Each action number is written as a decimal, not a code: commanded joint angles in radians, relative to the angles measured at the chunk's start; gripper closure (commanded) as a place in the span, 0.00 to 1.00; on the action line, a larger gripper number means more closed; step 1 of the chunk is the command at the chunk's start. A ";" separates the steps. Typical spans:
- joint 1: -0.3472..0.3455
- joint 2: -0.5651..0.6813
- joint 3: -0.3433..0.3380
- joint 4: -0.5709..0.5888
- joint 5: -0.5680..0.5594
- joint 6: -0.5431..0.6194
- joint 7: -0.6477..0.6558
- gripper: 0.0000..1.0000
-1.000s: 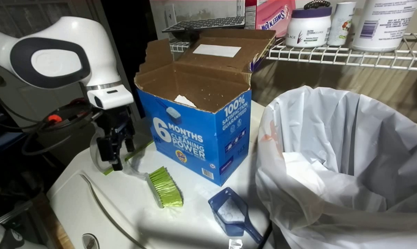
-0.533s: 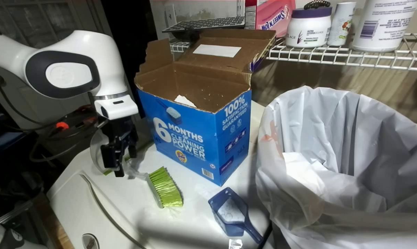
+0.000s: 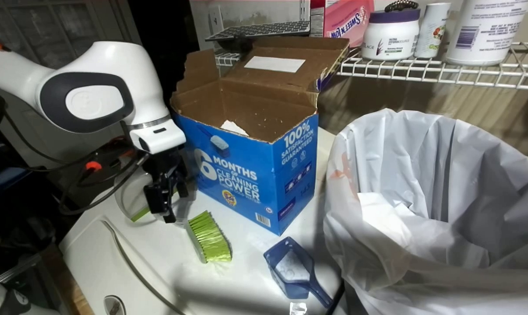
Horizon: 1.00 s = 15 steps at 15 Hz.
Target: Hang the small brush on the top rack
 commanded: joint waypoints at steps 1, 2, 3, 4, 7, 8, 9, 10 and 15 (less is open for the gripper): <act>0.030 0.054 -0.045 0.001 0.082 0.040 -0.037 0.00; 0.033 0.063 -0.052 0.001 0.098 0.030 -0.040 0.00; 0.034 0.071 -0.056 0.001 0.110 0.019 -0.042 0.00; 0.035 0.077 -0.058 0.001 0.115 0.009 -0.047 0.00; 0.030 0.087 -0.057 0.001 0.096 -0.005 -0.021 0.00; 0.028 0.091 -0.057 0.001 0.090 -0.010 -0.016 0.00; 0.029 0.093 -0.059 0.001 0.089 -0.016 -0.018 0.04; 0.026 0.092 -0.057 0.001 0.081 -0.022 -0.009 0.26; 0.022 0.084 -0.059 0.001 0.071 -0.043 -0.001 0.54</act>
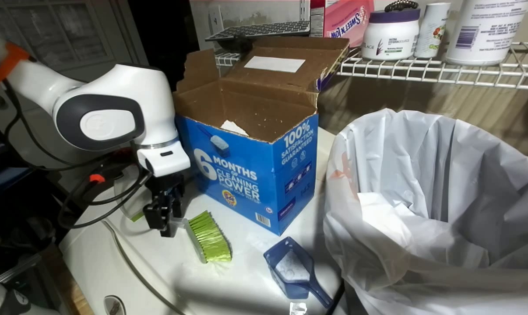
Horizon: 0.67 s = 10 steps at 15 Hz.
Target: Hang the small brush on the top rack
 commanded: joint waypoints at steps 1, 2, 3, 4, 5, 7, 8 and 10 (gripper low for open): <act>0.001 -0.006 -0.012 0.001 -0.020 -0.028 0.022 0.62; 0.000 -0.007 -0.012 0.001 -0.024 -0.030 0.025 0.68; 0.001 -0.008 -0.009 0.001 -0.033 -0.032 0.029 0.76; 0.002 -0.010 -0.008 0.001 -0.040 -0.034 0.033 0.82; 0.002 -0.013 -0.006 0.001 -0.047 -0.035 0.040 0.88; 0.001 -0.019 -0.008 0.001 -0.054 -0.035 0.040 0.99; -0.002 -0.025 -0.006 0.002 -0.065 -0.035 0.050 1.00; 0.001 -0.038 -0.005 0.003 -0.071 -0.041 0.055 0.97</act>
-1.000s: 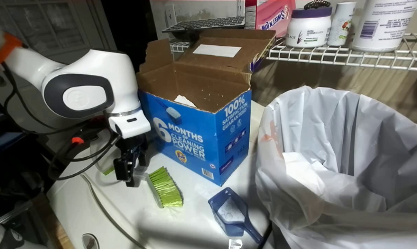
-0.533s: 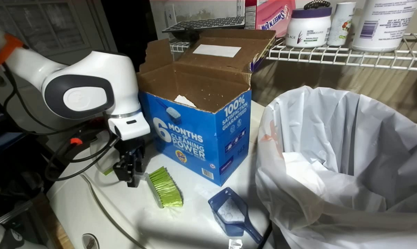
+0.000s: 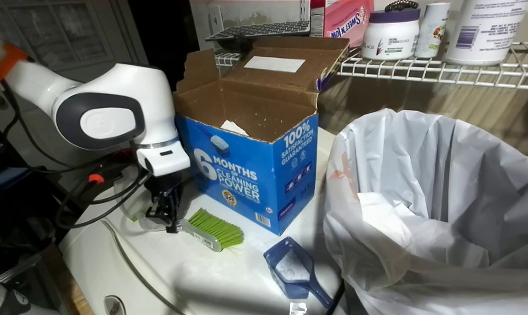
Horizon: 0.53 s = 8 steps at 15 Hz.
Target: Hang the small brush on the top rack
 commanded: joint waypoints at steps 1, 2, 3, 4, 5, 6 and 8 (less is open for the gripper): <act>0.009 -0.039 -0.003 0.002 -0.013 -0.024 0.016 0.97; 0.007 -0.050 -0.004 0.002 -0.012 -0.033 0.020 0.97; 0.007 -0.067 -0.004 0.003 -0.003 -0.050 0.024 0.97; 0.013 -0.085 -0.009 0.004 0.039 -0.076 0.032 0.97; 0.010 -0.110 -0.002 0.006 0.073 -0.148 0.092 0.97; 0.008 -0.133 0.003 0.011 0.088 -0.196 0.133 0.97; 0.013 -0.179 0.010 0.025 0.130 -0.299 0.211 0.97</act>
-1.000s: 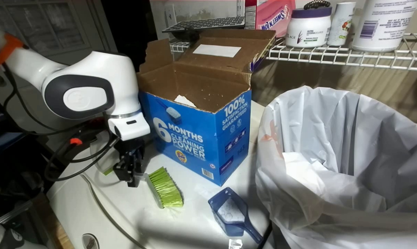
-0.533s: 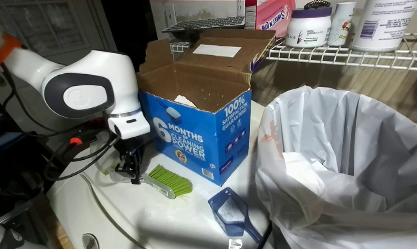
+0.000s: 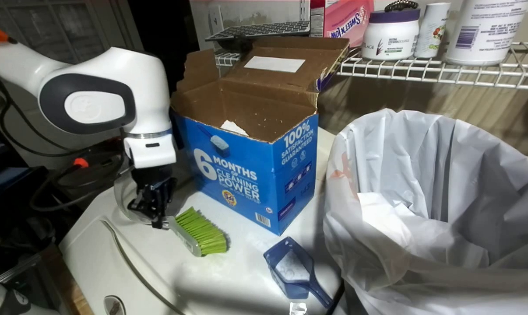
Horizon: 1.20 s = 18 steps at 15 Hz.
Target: Hang the small brush on the top rack
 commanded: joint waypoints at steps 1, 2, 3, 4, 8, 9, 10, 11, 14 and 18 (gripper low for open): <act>0.019 -0.110 0.009 0.023 0.099 -0.197 0.127 0.97; 0.019 -0.137 0.015 0.033 0.116 -0.238 0.166 0.97; 0.018 -0.158 0.021 0.048 0.126 -0.275 0.203 0.97; 0.018 -0.171 0.026 0.063 0.136 -0.302 0.239 0.97; 0.026 -0.206 0.061 0.117 0.144 -0.323 0.384 0.97; 0.030 -0.211 0.067 0.125 0.146 -0.314 0.409 0.97; 0.037 -0.224 0.076 0.135 0.153 -0.313 0.438 0.97; 0.046 -0.239 0.083 0.140 0.157 -0.304 0.456 0.97; 0.079 -0.300 0.099 0.140 0.166 -0.246 0.479 0.97; 0.070 -0.250 0.086 0.150 0.135 -0.274 0.454 0.90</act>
